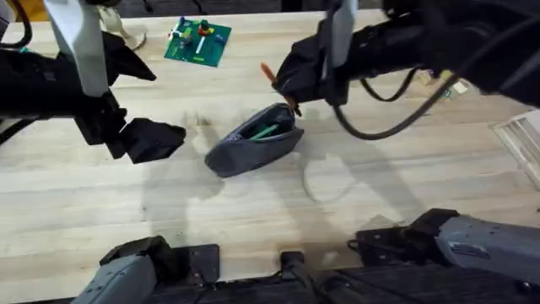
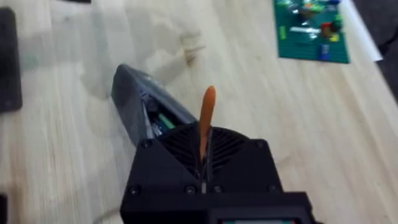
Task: Unzip the bag, pick up the pens from the table one at a time and place them inside, then zip the bag closed.
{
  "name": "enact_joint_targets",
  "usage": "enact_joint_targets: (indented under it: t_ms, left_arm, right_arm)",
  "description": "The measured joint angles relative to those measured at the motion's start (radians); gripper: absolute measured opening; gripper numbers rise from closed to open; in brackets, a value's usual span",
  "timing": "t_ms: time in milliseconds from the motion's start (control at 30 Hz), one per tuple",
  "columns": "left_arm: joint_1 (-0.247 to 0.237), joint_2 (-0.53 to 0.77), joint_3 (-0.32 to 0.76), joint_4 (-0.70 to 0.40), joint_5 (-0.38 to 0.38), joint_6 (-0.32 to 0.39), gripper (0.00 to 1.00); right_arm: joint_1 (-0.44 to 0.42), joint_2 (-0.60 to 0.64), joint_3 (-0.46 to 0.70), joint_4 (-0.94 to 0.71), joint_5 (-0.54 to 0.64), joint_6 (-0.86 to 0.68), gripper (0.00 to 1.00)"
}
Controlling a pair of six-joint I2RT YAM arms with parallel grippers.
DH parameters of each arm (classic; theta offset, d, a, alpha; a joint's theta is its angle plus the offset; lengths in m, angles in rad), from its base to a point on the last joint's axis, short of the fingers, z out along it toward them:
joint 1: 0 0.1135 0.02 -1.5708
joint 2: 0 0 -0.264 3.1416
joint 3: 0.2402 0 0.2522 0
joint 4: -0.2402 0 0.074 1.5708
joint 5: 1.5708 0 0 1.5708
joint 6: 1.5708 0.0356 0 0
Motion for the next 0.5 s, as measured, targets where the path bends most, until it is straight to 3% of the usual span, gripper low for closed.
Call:
enact_joint_targets:
  t_ms: [500]
  left_arm:
    - [0.000,0.000,0.000,0.000,0.000,0.000,0.993]
  right_arm:
    - [0.035,0.186,0.000,-0.055,0.001,-0.091,0.032]
